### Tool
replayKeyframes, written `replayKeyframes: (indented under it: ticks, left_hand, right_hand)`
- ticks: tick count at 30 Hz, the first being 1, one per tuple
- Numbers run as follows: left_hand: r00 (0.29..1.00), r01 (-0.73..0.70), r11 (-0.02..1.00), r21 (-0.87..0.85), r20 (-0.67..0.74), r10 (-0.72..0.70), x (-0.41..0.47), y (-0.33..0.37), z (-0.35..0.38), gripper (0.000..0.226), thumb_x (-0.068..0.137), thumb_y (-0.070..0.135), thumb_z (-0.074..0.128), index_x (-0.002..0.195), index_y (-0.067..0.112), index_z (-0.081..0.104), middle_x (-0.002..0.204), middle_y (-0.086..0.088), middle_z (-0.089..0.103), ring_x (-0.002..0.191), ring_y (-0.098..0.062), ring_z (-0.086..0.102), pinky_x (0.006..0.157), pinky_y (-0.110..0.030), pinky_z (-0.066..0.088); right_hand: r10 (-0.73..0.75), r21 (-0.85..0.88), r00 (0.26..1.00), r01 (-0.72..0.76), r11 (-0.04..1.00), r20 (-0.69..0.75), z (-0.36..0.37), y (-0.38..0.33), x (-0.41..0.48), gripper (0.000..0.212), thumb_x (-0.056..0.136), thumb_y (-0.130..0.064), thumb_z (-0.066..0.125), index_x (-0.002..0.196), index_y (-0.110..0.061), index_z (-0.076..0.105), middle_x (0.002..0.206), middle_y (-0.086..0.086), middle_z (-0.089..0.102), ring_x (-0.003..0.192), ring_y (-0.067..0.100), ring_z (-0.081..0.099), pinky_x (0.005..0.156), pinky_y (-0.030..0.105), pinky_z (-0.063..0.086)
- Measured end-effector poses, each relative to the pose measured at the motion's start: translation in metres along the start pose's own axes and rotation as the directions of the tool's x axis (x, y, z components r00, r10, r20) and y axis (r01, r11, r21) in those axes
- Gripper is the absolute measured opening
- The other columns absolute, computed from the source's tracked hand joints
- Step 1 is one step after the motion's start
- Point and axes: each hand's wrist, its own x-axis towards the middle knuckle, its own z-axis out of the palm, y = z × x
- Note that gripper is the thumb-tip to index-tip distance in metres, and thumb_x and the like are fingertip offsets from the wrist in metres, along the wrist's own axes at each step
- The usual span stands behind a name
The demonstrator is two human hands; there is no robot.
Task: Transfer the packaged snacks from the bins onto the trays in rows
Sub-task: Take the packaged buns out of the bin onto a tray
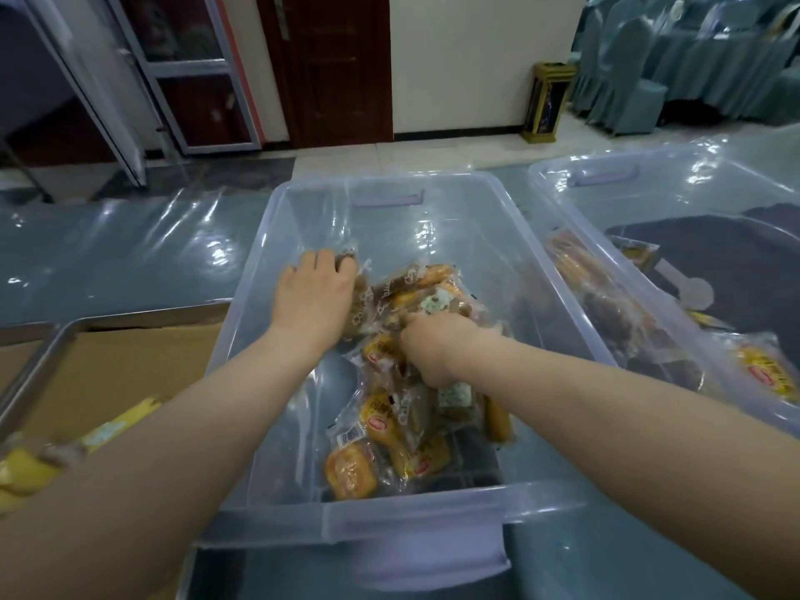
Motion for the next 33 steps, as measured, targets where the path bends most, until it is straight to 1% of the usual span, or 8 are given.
replayKeyframes:
  ticks: [3,9,13,17,20,25,29,33]
  left_hand:
    - [1.0,0.012,1.0,-0.008,0.005,-0.012,-0.001,0.002,-0.001,0.035,0.084,0.006,0.051,0.119,0.009,0.042,0.116,-0.014,0.048,0.104,-0.031,0.047,0.079,-0.037,0.039]
    - [0.999,0.041,0.996,-0.08,-0.023,-0.043,0.001,-0.006,-0.005,0.038,0.084,0.011,0.059,0.117,0.01,0.04,0.116,-0.014,0.046,0.103,-0.031,0.045,0.078,-0.036,0.038]
    - [0.976,0.038,0.975,-0.221,-0.2,-0.084,0.0,-0.017,-0.025,0.027,0.082,0.007,0.061,0.105,0.008,0.048,0.112,-0.016,0.05,0.096,-0.034,0.047,0.071,-0.036,0.032]
    - [0.915,0.002,0.942,-0.336,-0.38,-0.137,-0.01,-0.039,-0.05,0.026,0.078,0.008,0.068,0.099,0.006,0.054,0.115,-0.018,0.053,0.097,-0.037,0.051,0.074,-0.045,0.042]
    - [0.857,-0.025,0.912,-0.409,-0.479,-0.191,-0.021,-0.064,-0.069,0.025,0.078,0.009,0.069,0.098,0.008,0.055,0.117,-0.016,0.053,0.098,-0.035,0.05,0.079,-0.046,0.043]
    - [0.783,-0.055,0.866,-0.497,-0.56,-0.271,-0.056,-0.14,-0.088,0.026,0.077,0.01,0.071,0.098,0.012,0.056,0.118,-0.011,0.053,0.104,-0.031,0.049,0.087,-0.04,0.041]
    - [0.784,-0.043,0.857,-0.513,-0.549,-0.29,-0.109,-0.219,-0.075,0.025,0.075,0.01,0.073,0.096,0.011,0.058,0.116,-0.011,0.054,0.103,-0.03,0.05,0.087,-0.034,0.039]
    - [0.8,0.041,0.851,-0.524,-0.494,-0.342,-0.182,-0.308,-0.039,0.025,0.075,0.008,0.073,0.094,0.013,0.059,0.114,-0.01,0.055,0.1,-0.027,0.048,0.084,-0.034,0.039]
  right_hand:
    - [0.07,0.097,0.987,-0.056,0.994,-0.146,-0.009,0.004,-0.002,0.032,0.084,-0.008,0.059,0.116,-0.01,0.058,0.119,0.007,0.049,0.081,0.021,0.051,0.066,0.03,0.049]
    - [0.235,0.259,0.852,-0.122,0.958,-0.468,-0.027,0.015,-0.008,0.045,0.079,-0.006,0.059,0.124,-0.011,0.05,0.124,0.009,0.045,0.1,0.034,0.056,0.068,0.038,0.05]
    - [0.231,0.225,0.778,-0.118,0.967,-0.584,-0.032,0.014,-0.012,0.04,0.081,-0.007,0.062,0.118,-0.012,0.047,0.144,0.01,0.031,0.12,0.037,0.044,0.082,0.041,0.052]
    - [0.203,0.24,0.683,-0.042,0.97,-0.702,-0.046,0.007,-0.02,0.031,0.082,-0.004,0.062,0.107,-0.015,0.046,0.155,0.007,0.021,0.137,0.036,0.03,0.074,0.041,0.05]
    - [0.192,0.264,0.591,0.038,0.964,-0.783,-0.071,-0.008,-0.025,0.026,0.081,-0.001,0.061,0.102,-0.013,0.051,0.155,0.006,0.025,0.136,0.035,0.032,0.075,0.048,0.053]
    - [0.109,0.205,0.457,0.166,0.965,-0.883,-0.116,-0.072,-0.019,0.028,0.076,0.0,0.066,0.102,-0.01,0.058,0.149,0.009,0.035,0.126,0.037,0.044,0.075,0.043,0.052]
    - [0.052,0.175,0.416,0.264,0.949,-0.908,-0.141,-0.153,0.008,0.026,0.078,-0.006,0.064,0.101,-0.015,0.054,0.149,0.008,0.035,0.123,0.038,0.047,0.079,0.044,0.053]
    - [-0.011,0.173,0.419,0.398,0.901,-0.908,-0.159,-0.263,0.056,0.019,0.079,-0.029,0.046,0.096,-0.022,0.048,0.147,0.007,0.038,0.112,0.04,0.054,0.071,0.033,0.045]
